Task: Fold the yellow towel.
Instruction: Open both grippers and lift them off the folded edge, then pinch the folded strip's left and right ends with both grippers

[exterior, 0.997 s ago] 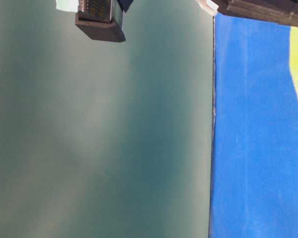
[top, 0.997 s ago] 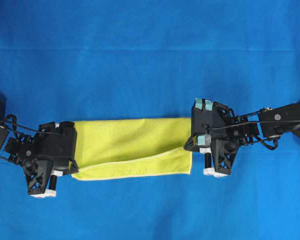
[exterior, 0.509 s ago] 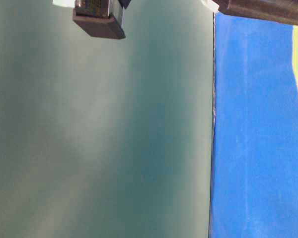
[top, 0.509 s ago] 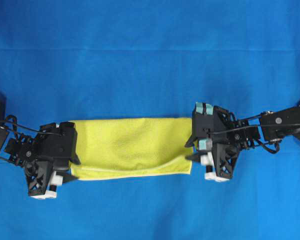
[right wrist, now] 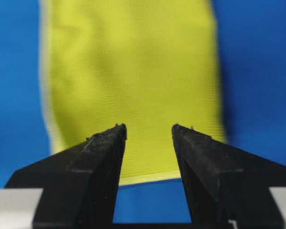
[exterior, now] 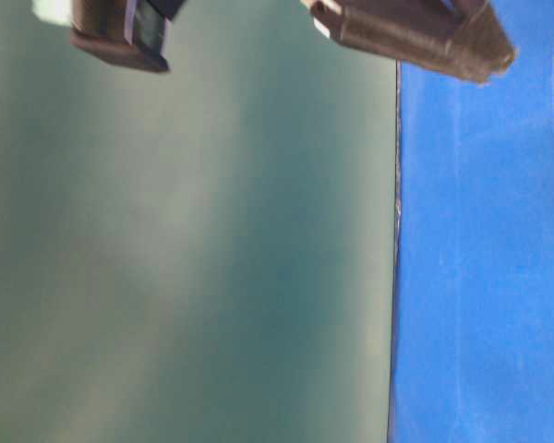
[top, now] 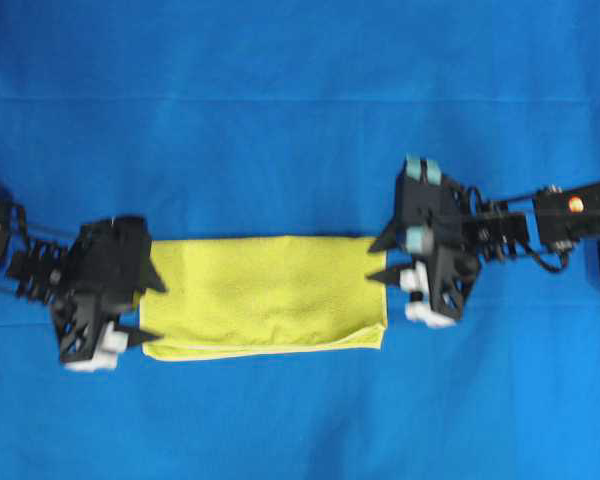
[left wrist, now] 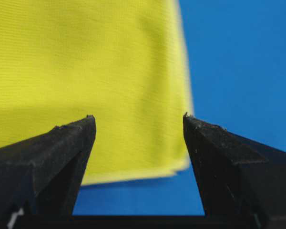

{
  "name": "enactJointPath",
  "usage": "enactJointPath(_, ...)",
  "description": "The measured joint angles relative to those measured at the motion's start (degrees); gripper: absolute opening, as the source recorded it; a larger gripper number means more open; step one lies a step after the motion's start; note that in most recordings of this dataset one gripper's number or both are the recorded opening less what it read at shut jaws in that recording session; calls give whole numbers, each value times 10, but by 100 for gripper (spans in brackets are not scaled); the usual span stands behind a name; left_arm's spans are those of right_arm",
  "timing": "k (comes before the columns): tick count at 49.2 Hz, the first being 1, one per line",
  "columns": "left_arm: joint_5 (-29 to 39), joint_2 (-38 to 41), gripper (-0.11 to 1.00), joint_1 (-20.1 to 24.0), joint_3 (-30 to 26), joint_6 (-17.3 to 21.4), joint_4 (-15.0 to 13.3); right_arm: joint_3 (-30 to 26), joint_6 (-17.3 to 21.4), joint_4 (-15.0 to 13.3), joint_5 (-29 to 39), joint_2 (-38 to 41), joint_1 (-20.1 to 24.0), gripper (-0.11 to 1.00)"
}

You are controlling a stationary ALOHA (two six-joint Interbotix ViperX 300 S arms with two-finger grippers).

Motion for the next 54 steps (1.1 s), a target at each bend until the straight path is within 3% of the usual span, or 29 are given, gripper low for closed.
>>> enactJointPath(6,2,3,70,49,1,25,1,-1,0,-1,4,6,-22,50)
enactJointPath(18,3,32,70,101,8,54,0,-1,-1,-1,4,60,-38,50)
enactJointPath(38,3,81,62,121,15,56,0,-1,-1,-1,-5,106,-54,48)
enactJointPath(43,4,81,48,121,16,47,0,-1,-1,-1,-6,106,-54,37)
enactJointPath(50,19,81,14,120,15,38,0,-1,-5,-1,-9,106,-44,1)
enactJointPath(54,30,81,1,120,15,37,0,-1,-5,-1,-11,106,-39,1)
